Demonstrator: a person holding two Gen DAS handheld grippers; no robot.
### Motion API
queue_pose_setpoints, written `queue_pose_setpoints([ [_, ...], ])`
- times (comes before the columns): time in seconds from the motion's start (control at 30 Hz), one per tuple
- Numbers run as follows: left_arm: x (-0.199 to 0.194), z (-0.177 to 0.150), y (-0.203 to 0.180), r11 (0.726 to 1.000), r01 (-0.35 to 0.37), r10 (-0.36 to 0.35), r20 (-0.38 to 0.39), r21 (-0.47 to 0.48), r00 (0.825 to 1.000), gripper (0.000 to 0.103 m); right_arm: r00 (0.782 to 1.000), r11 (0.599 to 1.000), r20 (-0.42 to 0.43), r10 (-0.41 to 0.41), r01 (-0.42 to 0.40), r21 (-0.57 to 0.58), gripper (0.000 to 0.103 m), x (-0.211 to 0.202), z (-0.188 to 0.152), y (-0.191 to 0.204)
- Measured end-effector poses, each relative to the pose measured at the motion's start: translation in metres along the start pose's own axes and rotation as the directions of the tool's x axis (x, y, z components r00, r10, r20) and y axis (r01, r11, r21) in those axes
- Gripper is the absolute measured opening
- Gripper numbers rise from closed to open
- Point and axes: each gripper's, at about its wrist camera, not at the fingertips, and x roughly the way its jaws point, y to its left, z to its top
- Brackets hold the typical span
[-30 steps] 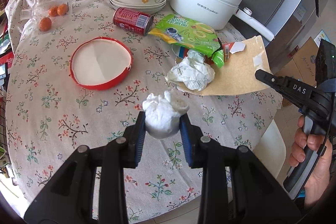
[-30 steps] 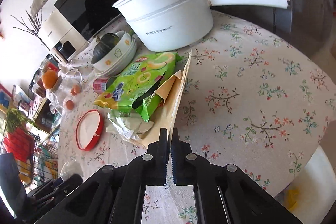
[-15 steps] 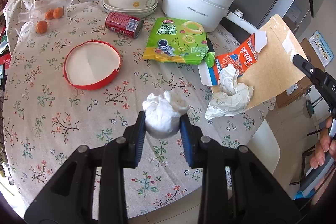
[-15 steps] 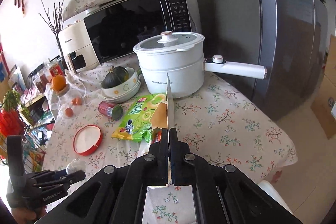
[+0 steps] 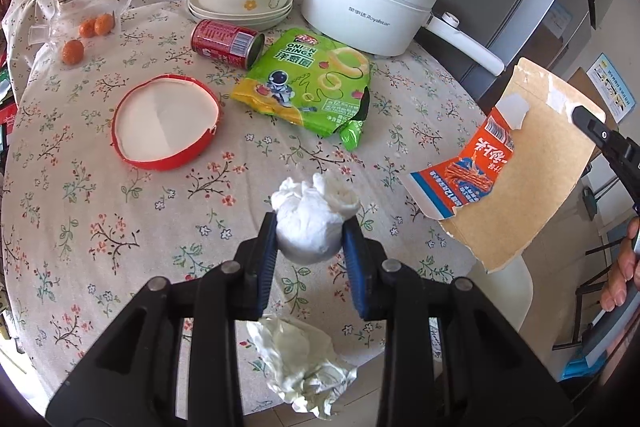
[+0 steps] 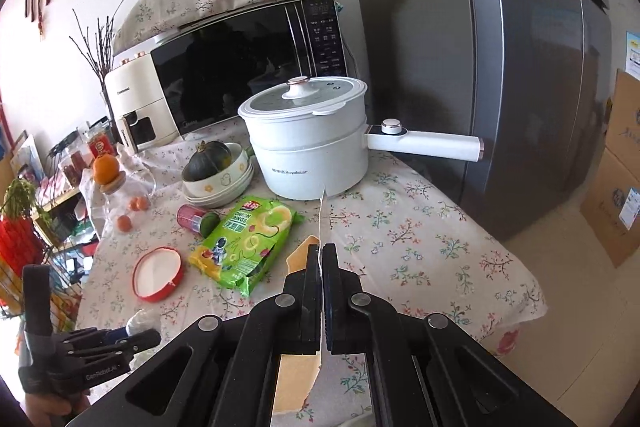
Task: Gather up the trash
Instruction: 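Carry tissue and cardboard to the bin and open both tools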
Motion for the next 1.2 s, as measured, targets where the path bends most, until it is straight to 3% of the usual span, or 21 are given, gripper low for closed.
queue_pose_setpoints([
  [0.4, -0.001, -0.001, -0.01, 1.0, 0.024, -0.024, -0.002, 0.01, 1.0, 0.034, 1.0, 0.999, -0.015, -0.016, 0.016, 0.035, 0.002, -0.031, -0.007, -0.041],
  [0.73, -0.001, -0.019, -0.061, 0.99, 0.098, -0.095, -0.034, 0.105, 0.995, 0.034, 0.997, 0.995, -0.061, -0.047, 0.052, 0.081, 0.002, -0.069, -0.03, -0.092],
  [0.9, 0.004, -0.037, -0.101, 0.97, 0.152, -0.141, -0.069, 0.189, 0.988, 0.034, 0.992, 0.993, -0.098, -0.079, 0.087, 0.081, 0.002, -0.086, -0.049, -0.113],
  [1.2, 0.02, -0.074, -0.166, 0.911, 0.215, -0.176, -0.139, 0.352, 0.975, 0.034, 0.968, 0.978, -0.199, -0.151, 0.175, 0.11, 0.002, -0.094, -0.085, -0.154],
])
